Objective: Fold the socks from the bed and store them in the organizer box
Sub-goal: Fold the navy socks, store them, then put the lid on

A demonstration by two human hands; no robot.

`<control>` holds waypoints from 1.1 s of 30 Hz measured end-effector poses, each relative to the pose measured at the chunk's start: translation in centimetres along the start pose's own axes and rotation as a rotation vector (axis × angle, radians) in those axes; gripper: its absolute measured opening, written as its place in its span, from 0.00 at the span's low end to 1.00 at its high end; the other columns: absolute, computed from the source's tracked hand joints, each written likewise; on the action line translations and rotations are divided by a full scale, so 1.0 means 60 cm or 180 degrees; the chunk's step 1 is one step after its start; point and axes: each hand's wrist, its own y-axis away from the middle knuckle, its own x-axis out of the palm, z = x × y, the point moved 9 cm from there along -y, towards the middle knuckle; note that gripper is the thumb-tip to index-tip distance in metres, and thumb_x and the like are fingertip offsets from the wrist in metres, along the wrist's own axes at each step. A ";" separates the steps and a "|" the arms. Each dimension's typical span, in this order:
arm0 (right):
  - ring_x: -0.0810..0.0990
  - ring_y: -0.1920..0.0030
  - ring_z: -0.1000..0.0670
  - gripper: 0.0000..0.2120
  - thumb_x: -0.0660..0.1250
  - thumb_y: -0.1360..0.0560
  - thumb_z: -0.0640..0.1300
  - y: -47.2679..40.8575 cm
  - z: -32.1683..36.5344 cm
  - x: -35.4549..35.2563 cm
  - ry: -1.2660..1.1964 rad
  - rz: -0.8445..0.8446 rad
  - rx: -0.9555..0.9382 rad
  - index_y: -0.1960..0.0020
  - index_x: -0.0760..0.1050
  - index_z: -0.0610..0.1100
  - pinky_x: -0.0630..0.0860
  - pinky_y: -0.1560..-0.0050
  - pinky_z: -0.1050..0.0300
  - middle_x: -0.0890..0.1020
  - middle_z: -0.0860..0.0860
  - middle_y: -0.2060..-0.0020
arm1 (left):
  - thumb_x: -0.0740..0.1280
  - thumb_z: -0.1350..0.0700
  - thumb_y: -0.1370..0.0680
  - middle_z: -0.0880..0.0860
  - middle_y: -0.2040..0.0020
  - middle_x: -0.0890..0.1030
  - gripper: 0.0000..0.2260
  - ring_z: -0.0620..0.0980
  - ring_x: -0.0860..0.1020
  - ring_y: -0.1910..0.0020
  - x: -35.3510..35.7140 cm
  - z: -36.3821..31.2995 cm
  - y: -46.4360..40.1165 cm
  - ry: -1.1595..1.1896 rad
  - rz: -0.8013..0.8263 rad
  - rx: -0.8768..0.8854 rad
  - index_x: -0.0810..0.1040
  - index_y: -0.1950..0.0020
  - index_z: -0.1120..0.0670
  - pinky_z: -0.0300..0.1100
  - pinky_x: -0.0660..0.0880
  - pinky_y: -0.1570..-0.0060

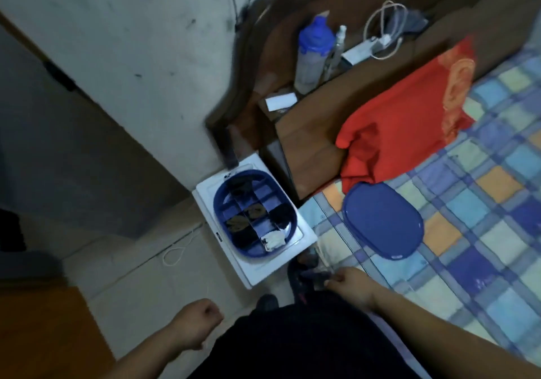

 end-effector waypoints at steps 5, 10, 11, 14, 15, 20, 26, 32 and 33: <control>0.75 0.64 0.56 0.16 0.64 0.22 0.55 0.062 -0.087 0.046 -0.0656 -0.0461 0.0459 0.66 0.72 0.49 0.69 0.63 0.60 0.78 0.51 0.65 | 0.65 0.52 0.21 0.49 0.66 0.74 0.10 0.45 0.70 0.68 -0.036 -0.002 -0.048 -0.1047 0.0115 0.0197 0.73 0.61 0.53 0.40 0.66 0.67; 0.77 0.64 0.47 0.17 0.63 0.20 0.49 0.153 -0.171 0.121 -0.1936 -0.0834 0.0835 0.66 0.72 0.45 0.71 0.61 0.56 0.76 0.45 0.67 | 0.63 0.56 0.23 0.56 0.67 0.67 0.11 0.50 0.66 0.70 -0.049 -0.060 -0.081 -0.1383 0.0111 0.0285 0.67 0.64 0.54 0.43 0.62 0.65; 0.75 0.63 0.46 0.16 0.63 0.21 0.49 0.173 -0.186 0.136 -0.2103 -0.0908 0.0918 0.66 0.70 0.44 0.69 0.60 0.54 0.74 0.43 0.66 | 0.63 0.56 0.23 0.56 0.67 0.69 0.10 0.50 0.67 0.69 -0.042 -0.079 -0.083 -0.1530 0.0126 0.0352 0.68 0.63 0.54 0.43 0.63 0.65; 0.74 0.62 0.46 0.14 0.64 0.22 0.48 0.225 -0.232 0.183 -0.2440 -0.1051 0.1130 0.64 0.68 0.43 0.66 0.61 0.54 0.72 0.42 0.65 | 0.63 0.56 0.22 0.58 0.65 0.70 0.10 0.51 0.69 0.65 0.004 -0.134 -0.082 -0.1783 0.0297 0.0577 0.70 0.62 0.56 0.41 0.64 0.65; 0.76 0.62 0.45 0.14 0.64 0.22 0.48 0.242 -0.246 0.199 -0.2558 -0.1074 0.1194 0.64 0.69 0.43 0.68 0.61 0.55 0.74 0.42 0.64 | 0.63 0.56 0.21 0.58 0.64 0.69 0.10 0.51 0.68 0.64 0.024 -0.149 -0.079 -0.1811 0.0370 0.0646 0.69 0.62 0.56 0.41 0.63 0.66; 0.80 0.63 0.48 0.13 0.63 0.21 0.50 0.332 -0.323 0.292 -0.3308 -0.1339 0.1455 0.60 0.73 0.43 0.72 0.60 0.55 0.78 0.42 0.62 | 0.63 0.55 0.21 0.55 0.65 0.69 0.11 0.51 0.70 0.65 0.150 -0.203 -0.060 -0.2296 0.0505 0.0989 0.66 0.62 0.54 0.41 0.65 0.66; 0.81 0.62 0.48 0.14 0.66 0.22 0.49 0.464 -0.449 0.459 -0.4161 -0.1695 0.1883 0.55 0.77 0.37 0.75 0.61 0.57 0.80 0.44 0.59 | 0.63 0.55 0.23 0.56 0.67 0.73 0.12 0.54 0.74 0.66 0.341 -0.215 -0.008 -0.3096 0.0624 0.1188 0.72 0.65 0.58 0.43 0.65 0.66; 0.78 0.67 0.48 0.12 0.66 0.22 0.47 0.644 -0.579 0.691 -0.4545 -0.1815 0.2325 0.59 0.75 0.39 0.70 0.68 0.57 0.77 0.44 0.64 | 0.63 0.54 0.22 0.56 0.57 0.81 0.08 0.54 0.80 0.57 0.586 -0.200 0.120 -0.3507 0.0705 0.1673 0.79 0.56 0.56 0.45 0.74 0.58; 0.76 0.68 0.48 0.12 0.66 0.23 0.47 0.671 -0.597 0.732 -0.4560 -0.1797 0.2420 0.61 0.74 0.41 0.68 0.68 0.57 0.77 0.44 0.66 | 0.64 0.54 0.22 0.55 0.58 0.81 0.08 0.53 0.79 0.57 0.633 -0.193 0.146 -0.3571 0.0773 0.1779 0.80 0.56 0.55 0.45 0.74 0.57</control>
